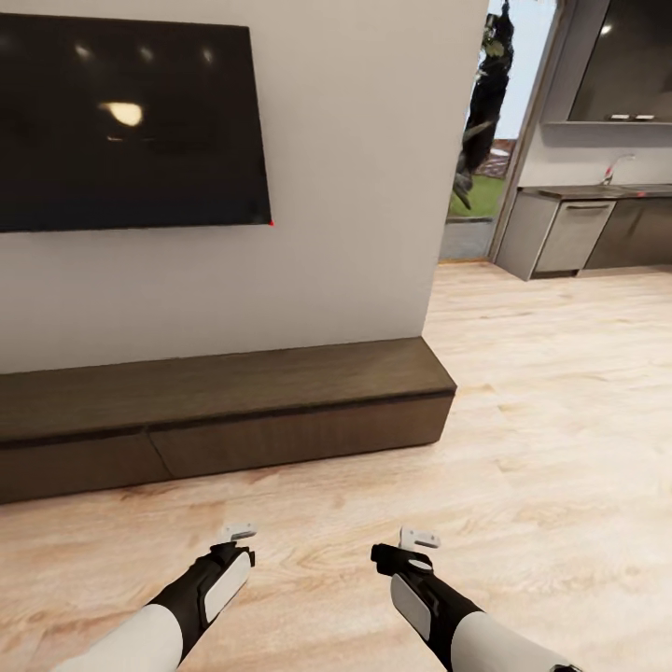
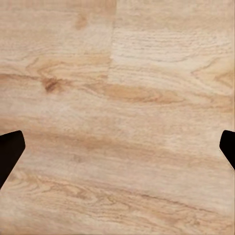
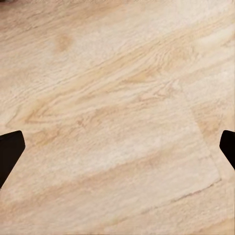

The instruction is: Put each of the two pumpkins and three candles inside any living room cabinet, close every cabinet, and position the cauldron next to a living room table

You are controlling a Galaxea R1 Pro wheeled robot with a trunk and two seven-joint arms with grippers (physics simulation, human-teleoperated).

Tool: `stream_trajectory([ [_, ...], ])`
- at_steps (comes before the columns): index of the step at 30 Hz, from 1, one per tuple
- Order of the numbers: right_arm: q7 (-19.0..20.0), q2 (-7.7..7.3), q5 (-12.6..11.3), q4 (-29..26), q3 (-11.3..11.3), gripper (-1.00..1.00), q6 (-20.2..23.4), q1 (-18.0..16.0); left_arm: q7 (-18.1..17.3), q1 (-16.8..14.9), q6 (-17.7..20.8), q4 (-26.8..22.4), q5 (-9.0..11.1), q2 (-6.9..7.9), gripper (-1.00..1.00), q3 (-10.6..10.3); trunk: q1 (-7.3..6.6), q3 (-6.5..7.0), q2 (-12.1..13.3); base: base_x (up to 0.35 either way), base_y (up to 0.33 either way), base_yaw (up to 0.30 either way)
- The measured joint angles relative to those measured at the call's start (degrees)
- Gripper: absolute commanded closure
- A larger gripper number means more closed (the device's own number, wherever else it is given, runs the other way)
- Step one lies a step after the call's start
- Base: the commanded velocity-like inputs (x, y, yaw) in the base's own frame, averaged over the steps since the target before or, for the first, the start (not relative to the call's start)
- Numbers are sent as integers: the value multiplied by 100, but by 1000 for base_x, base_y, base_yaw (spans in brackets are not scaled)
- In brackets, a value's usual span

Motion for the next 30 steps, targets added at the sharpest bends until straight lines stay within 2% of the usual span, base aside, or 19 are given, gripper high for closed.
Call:
stream_trajectory([
  [8,-3,0,0,-4,0,-100,1,0,-135,0,65,-73,44,-222,-100,-14,3,0,0,12,0,0],
  [11,-3,0,0,-4,0,-100,-1,0,-236,0,111,-120,24,-245,-100,-28,1,0,0,155,0,0],
  [14,-3,0,1,-4,0,-100,-6,0,-269,-1,129,-134,56,-176,-100,36,0,0,0,224,0,0],
  [16,-3,0,6,-4,0,-100,-11,0,-274,-1,130,-156,109,8,-100,156,1,0,0,95,0,0],
  [18,-4,-2,12,-5,2,-100,-51,0,-292,-2,126,-278,234,188,-100,418,2,0,0,39,0,8],
  [21,-6,-8,19,-3,12,-100,-136,0,-321,-2,162,-511,348,329,-100,716,2,-7,0,13,0,110],
  [26,-7,-4,21,0,24,-100,-163,0,-331,-1,356,-614,356,408,-100,836,3,-35,0,3,0,184],
  [30,-7,-5,22,2,25,-100,-166,0,-336,-1,415,-633,384,404,-100,835,3,-60,0,0,0,205],
])
